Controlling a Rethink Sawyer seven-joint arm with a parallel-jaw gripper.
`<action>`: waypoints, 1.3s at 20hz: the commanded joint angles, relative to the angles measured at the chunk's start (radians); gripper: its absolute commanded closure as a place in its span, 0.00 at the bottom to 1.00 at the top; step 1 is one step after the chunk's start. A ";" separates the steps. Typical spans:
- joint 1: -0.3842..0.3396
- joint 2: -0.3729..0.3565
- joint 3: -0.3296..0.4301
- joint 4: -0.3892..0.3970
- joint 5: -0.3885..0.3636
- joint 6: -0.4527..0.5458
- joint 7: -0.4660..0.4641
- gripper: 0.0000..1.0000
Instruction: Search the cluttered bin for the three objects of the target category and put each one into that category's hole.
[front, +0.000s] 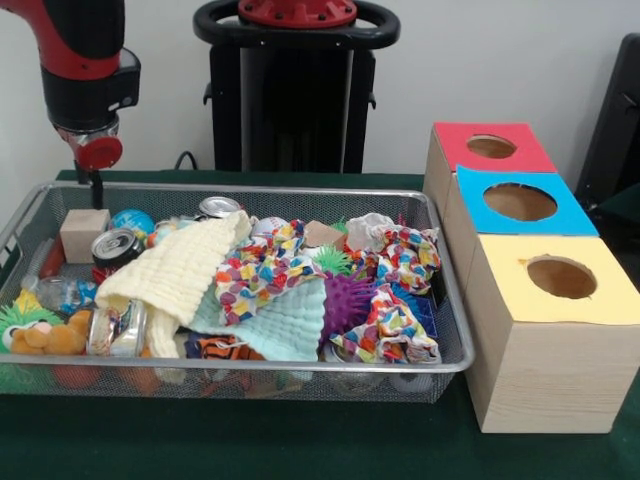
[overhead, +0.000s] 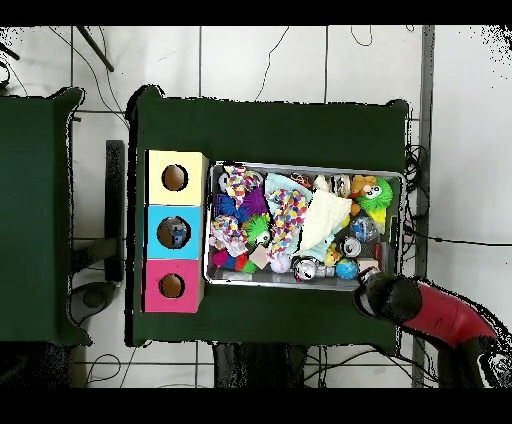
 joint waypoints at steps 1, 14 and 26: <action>0.040 0.282 0.140 -0.132 0.010 -0.551 0.151 0.00; 0.078 0.186 0.093 -0.045 0.024 -0.490 0.152 0.00; 0.099 0.047 0.053 0.120 0.048 -0.366 0.147 0.00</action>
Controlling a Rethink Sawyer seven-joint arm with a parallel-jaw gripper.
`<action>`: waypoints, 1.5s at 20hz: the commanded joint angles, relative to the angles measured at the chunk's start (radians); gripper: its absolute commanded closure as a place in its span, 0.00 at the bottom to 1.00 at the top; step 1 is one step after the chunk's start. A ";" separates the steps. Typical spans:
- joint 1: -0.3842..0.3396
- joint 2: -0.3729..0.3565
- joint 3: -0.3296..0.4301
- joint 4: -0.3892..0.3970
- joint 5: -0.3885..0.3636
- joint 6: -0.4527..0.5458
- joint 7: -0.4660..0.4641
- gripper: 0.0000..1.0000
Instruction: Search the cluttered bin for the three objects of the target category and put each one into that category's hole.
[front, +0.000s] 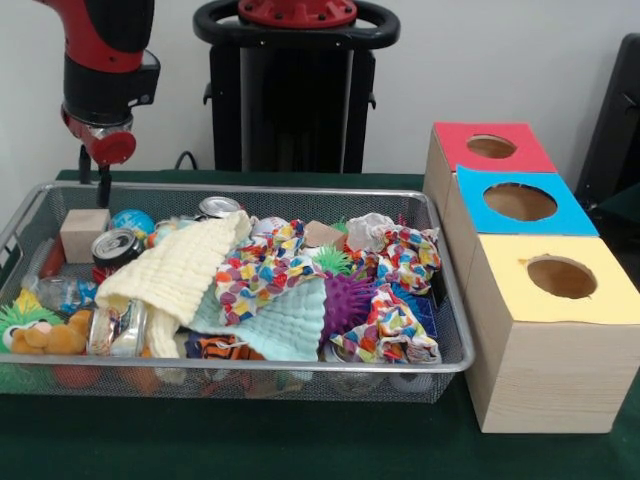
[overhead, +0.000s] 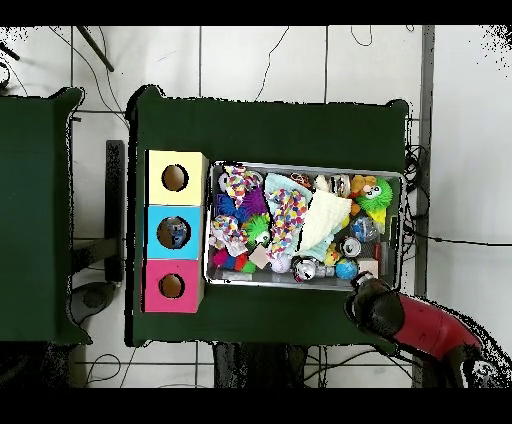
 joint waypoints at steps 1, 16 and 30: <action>0.029 0.031 0.133 0.072 0.052 -0.146 0.148 0.00; 0.041 -0.087 0.063 0.261 0.053 -0.130 0.134 0.00; -0.008 -0.302 0.174 0.297 0.031 -0.031 -0.005 0.00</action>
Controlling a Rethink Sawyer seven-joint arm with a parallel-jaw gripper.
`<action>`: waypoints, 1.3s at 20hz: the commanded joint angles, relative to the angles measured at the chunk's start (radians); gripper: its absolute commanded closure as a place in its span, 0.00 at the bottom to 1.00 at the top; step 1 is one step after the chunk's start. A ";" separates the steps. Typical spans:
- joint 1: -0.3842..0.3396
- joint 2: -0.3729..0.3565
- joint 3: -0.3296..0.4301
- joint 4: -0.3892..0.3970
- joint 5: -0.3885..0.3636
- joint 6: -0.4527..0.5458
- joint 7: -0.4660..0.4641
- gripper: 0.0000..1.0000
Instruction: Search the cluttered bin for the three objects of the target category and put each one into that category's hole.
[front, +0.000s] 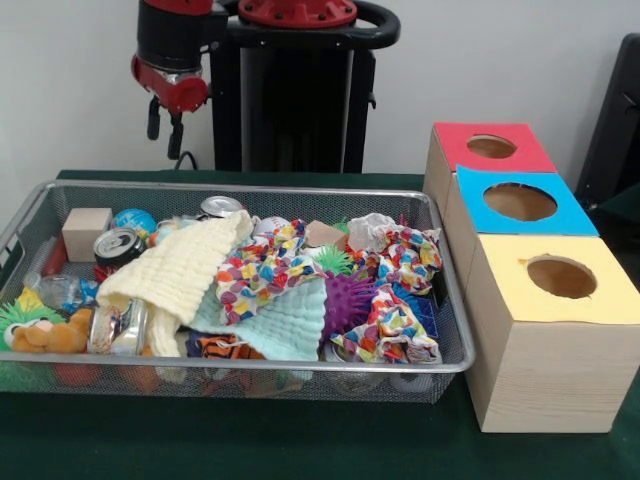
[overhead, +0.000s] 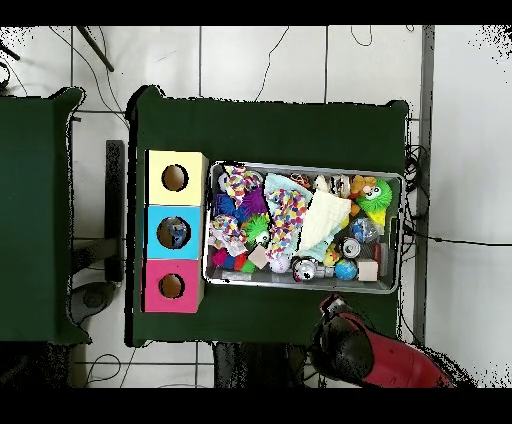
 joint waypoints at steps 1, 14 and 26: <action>-0.049 -0.120 0.180 -0.002 0.009 0.074 -0.020 0.00; -0.134 0.019 0.377 -0.284 -0.068 0.096 -0.147 0.00; -0.189 0.196 0.440 -0.450 -0.136 0.087 -0.145 0.00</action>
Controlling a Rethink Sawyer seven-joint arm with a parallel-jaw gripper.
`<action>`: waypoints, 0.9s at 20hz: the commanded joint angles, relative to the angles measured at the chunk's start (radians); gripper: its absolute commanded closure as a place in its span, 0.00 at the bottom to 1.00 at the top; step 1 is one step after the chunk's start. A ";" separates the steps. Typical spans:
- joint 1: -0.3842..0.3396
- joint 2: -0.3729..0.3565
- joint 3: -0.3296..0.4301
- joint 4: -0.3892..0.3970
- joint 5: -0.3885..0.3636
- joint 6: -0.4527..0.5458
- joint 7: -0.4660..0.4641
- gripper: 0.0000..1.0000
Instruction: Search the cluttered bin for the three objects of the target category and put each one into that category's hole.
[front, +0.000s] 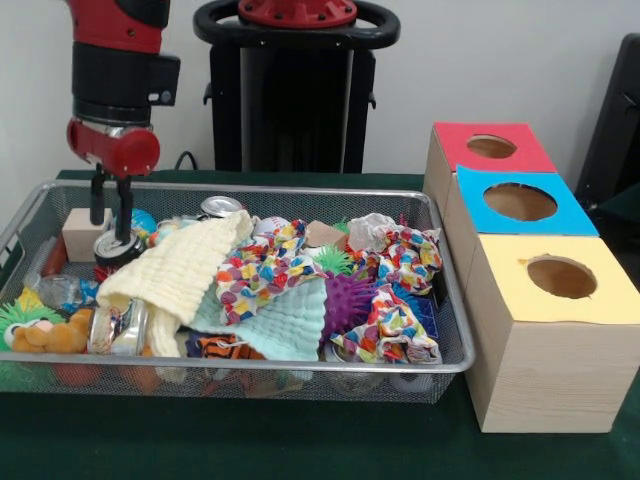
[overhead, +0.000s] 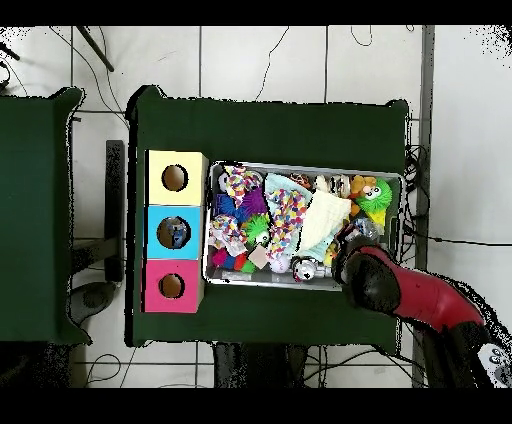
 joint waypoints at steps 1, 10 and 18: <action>-0.033 0.128 0.129 -0.173 -0.080 0.069 -0.139 0.00; 0.001 0.121 0.087 -0.151 -0.105 0.030 -0.072 0.00; -0.035 0.115 0.096 -0.179 -0.059 0.146 -0.086 0.00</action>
